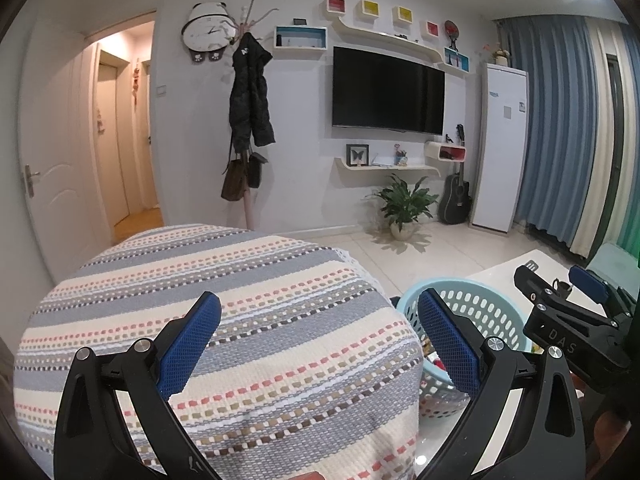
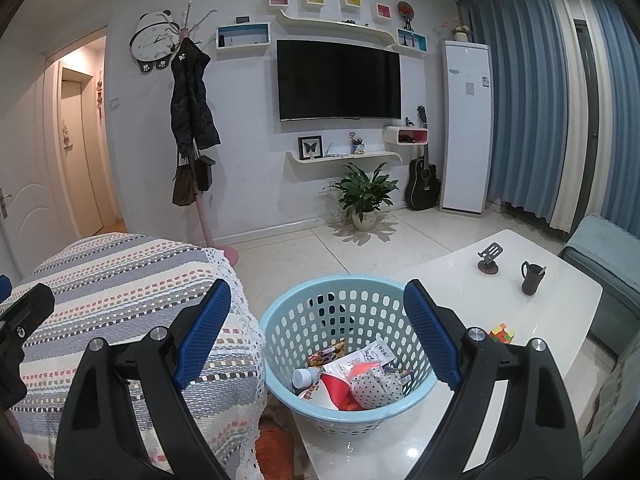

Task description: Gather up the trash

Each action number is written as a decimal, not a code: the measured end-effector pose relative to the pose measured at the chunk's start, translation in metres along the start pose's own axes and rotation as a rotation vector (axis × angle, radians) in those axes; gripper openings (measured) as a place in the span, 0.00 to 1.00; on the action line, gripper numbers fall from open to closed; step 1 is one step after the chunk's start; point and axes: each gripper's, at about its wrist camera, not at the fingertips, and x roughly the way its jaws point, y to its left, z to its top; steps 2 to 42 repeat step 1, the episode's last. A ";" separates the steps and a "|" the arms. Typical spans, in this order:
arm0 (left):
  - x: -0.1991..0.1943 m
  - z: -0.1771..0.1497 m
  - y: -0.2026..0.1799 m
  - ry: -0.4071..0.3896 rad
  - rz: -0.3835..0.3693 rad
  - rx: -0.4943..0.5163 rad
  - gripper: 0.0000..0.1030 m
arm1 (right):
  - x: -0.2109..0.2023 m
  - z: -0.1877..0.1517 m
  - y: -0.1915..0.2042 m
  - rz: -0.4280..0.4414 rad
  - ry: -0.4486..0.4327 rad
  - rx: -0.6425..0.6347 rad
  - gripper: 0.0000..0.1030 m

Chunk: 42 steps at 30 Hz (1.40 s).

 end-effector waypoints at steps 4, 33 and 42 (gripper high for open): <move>-0.001 0.001 0.002 -0.002 -0.001 -0.003 0.93 | 0.000 0.001 0.001 0.000 -0.001 -0.001 0.81; -0.001 0.001 0.002 -0.002 -0.001 -0.003 0.93 | 0.000 0.001 0.001 0.000 -0.001 -0.001 0.81; -0.001 0.001 0.002 -0.002 -0.001 -0.003 0.93 | 0.000 0.001 0.001 0.000 -0.001 -0.001 0.81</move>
